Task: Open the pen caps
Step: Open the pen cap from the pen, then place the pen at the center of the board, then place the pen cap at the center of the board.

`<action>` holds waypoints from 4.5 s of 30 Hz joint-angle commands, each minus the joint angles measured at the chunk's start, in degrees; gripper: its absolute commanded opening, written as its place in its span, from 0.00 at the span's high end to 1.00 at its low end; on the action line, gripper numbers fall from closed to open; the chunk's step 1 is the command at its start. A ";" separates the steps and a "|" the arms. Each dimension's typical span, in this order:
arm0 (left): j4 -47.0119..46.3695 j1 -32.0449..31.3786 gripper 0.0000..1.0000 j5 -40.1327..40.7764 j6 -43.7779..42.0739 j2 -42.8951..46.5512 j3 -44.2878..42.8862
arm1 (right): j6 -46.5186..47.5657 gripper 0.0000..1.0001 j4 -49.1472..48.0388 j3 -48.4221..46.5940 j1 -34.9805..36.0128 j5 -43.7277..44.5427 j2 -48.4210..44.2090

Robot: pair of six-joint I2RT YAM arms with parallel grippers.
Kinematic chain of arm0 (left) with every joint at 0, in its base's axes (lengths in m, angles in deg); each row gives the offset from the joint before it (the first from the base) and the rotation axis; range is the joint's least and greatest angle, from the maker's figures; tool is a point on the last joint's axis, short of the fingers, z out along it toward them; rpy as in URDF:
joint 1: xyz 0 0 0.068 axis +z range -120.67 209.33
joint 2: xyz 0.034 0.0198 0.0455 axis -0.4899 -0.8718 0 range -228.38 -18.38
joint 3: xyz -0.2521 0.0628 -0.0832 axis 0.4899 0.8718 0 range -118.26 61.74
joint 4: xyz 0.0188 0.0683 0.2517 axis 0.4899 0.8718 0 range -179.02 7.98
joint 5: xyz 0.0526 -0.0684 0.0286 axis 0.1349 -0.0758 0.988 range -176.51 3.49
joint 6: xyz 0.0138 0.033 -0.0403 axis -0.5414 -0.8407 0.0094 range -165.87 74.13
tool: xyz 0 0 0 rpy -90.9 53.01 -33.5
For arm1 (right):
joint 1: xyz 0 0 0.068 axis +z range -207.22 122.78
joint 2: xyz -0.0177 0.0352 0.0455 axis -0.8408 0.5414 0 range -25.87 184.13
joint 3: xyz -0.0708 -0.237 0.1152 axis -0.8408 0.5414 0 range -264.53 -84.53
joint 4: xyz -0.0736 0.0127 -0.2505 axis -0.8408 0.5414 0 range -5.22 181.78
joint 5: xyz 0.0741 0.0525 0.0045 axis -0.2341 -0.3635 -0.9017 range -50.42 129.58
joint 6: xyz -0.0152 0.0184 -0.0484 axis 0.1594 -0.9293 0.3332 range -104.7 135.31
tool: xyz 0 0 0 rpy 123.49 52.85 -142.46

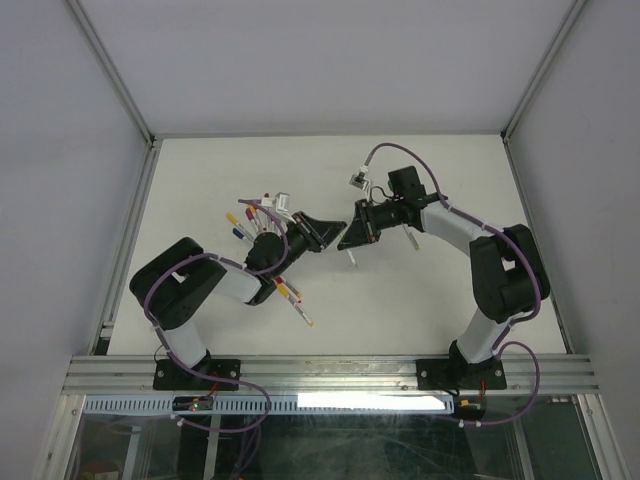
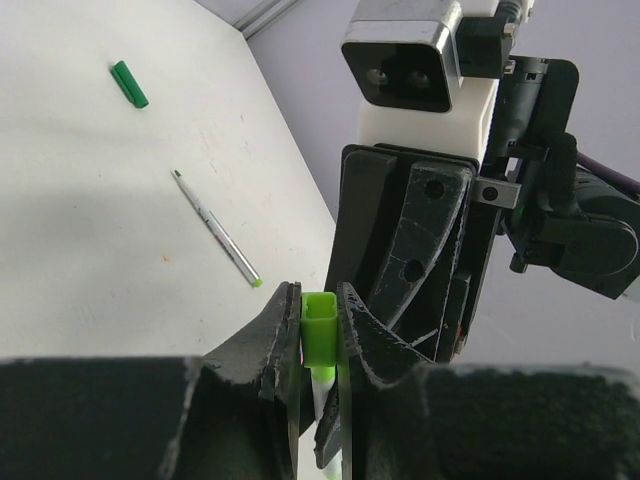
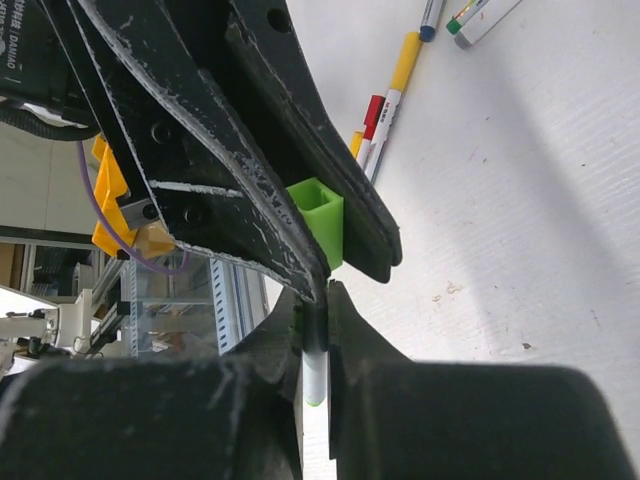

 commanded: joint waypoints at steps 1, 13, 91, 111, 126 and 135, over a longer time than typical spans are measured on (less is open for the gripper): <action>-6.17 3.76 1.00 3.22 -1.60 1.43 -0.08 | -0.11 1.00 0.33 -1.07 0.55 -2.06 -2.01; -0.61 18.70 1.00 7.32 0.75 5.06 -10.26 | 1.29 1.00 3.29 -2.29 2.19 -1.52 1.75; 59.83 1.20 1.00 12.82 -5.24 -24.64 -55.34 | 14.74 0.81 18.09 -10.25 -9.25 53.21 8.00; 69.74 1.15 0.96 8.98 -3.35 -43.78 -81.86 | 14.69 0.79 18.17 -10.51 -10.35 49.99 5.72; 71.85 1.16 0.76 7.79 -1.46 -46.23 -84.11 | 14.51 0.78 17.62 -10.19 -11.78 48.04 3.13; 71.75 1.22 0.69 8.62 -2.56 -44.46 -83.91 | 14.42 0.78 17.43 -9.88 -12.14 47.30 2.14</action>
